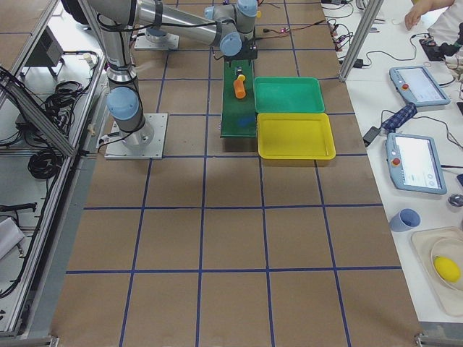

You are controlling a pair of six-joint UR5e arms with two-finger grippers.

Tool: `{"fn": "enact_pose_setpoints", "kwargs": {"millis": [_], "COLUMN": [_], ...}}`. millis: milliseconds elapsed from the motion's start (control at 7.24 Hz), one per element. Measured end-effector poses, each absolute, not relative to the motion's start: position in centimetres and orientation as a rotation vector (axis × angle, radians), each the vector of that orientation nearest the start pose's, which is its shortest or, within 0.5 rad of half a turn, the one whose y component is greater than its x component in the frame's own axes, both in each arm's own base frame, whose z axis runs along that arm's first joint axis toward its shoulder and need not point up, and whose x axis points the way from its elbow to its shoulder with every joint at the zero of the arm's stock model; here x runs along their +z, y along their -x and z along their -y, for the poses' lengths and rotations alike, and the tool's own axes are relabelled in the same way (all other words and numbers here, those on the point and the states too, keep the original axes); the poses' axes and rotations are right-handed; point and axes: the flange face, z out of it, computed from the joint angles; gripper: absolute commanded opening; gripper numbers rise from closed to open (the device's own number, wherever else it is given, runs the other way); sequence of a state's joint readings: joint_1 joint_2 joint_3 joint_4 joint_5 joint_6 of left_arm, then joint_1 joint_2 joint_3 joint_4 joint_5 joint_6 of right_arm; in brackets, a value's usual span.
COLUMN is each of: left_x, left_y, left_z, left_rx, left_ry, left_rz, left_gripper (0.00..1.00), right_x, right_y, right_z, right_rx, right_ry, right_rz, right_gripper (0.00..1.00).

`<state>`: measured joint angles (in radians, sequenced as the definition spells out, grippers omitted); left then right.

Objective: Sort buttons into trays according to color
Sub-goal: 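Place yellow button on belt with left while right grasps first yellow button, then carry yellow button into yellow tray with right while left grasps another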

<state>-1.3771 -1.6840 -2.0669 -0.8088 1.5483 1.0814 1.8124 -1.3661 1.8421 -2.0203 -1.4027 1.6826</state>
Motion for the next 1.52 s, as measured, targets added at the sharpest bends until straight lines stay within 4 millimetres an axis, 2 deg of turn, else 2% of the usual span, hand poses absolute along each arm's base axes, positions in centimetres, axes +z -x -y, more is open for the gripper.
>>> {"fn": "enact_pose_setpoints", "kwargs": {"millis": [138, 276, 415, 553, 829, 967, 1106, 1382, 1520], "left_x": [27.0, 26.5, 26.4, 26.6, 27.3, 28.0, 28.6, 28.7, 28.4], "left_y": [7.3, 10.2, 12.4, 13.5, 13.9, 12.9, 9.8, -0.5, -6.0], "left_z": [47.9, 46.0, 44.8, 44.2, 44.1, 44.3, 45.1, 46.3, 46.3], "left_rx": [-0.170, -0.151, -0.138, -0.124, -0.131, -0.137, -0.129, -0.113, -0.098], "left_ry": [-1.497, -1.639, -1.732, -1.770, -1.767, -1.726, -1.624, -1.326, -1.170], "left_rz": [-2.671, -2.589, -2.516, -2.466, -2.434, -2.441, -2.481, -2.646, -2.726], "left_gripper": [0.34, 0.99, 1.00, 1.00, 1.00, 1.00, 1.00, 1.00, 1.00], "right_x": [28.6, 27.1, 26.2, 25.8, 25.5, 25.4, 25.3, 25.5, 26.1], "right_y": [-27.4, -27.5, -27.5, -27.5, -27.4, -27.4, -27.4, -27.1, -27.0], "right_z": [48.1, 48.0, 48.0, 48.0, 48.1, 48.0, 48.0, 48.0, 48.4], "right_rx": [0.251, 0.267, 0.272, 0.275, 0.279, 0.279, 0.278, 0.259, 0.229], "right_ry": [-2.030, -2.040, -2.043, -2.045, -2.046, -2.045, -2.041, -2.021, -2.004], "right_rz": [-2.304, -2.313, -2.315, -2.318, -2.322, -2.325, -2.328, -2.325, -2.312], "right_gripper": [1.00, 1.00, 0.98, 0.84, 0.21, 0.01, 0.00, 0.00, 0.00]}}
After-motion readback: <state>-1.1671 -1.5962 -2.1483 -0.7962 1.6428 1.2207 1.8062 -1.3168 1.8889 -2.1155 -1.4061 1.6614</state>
